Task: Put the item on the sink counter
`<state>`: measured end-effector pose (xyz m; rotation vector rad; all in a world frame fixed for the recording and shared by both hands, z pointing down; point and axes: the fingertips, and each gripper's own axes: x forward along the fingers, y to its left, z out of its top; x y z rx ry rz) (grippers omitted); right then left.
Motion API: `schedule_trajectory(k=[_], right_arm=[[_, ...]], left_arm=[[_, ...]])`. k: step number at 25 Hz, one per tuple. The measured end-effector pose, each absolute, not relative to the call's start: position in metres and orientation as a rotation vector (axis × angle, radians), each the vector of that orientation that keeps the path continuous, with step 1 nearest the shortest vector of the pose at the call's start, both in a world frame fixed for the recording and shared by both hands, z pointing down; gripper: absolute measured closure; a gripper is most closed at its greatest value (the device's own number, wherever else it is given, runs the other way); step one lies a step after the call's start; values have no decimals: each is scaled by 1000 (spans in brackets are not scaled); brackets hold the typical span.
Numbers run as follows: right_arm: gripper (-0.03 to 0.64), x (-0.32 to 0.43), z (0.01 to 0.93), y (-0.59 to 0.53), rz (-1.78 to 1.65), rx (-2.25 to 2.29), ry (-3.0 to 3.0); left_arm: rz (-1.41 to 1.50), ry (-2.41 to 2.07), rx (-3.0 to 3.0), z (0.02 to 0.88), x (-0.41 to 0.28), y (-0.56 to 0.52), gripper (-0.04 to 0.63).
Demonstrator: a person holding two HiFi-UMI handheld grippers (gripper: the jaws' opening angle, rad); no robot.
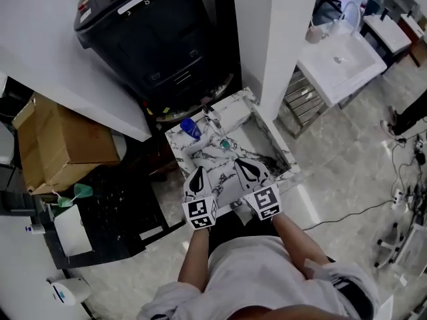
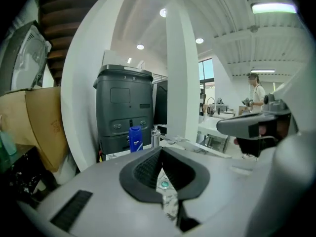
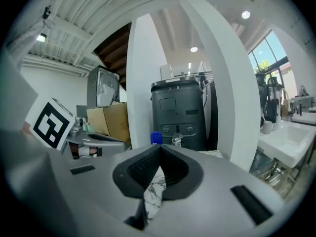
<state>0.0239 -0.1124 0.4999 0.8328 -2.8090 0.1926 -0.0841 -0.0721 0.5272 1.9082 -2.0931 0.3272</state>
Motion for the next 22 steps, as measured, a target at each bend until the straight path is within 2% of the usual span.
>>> schedule_trajectory(k=[12, 22], right_arm=[[612, 63, 447, -70, 31, 799, -2897], [612, 89, 397, 26, -85, 843, -2925]], left_arm=[[228, -2200, 1887, 470, -22, -20, 586], [120, -2319, 1848, 422, -7, 91, 586]])
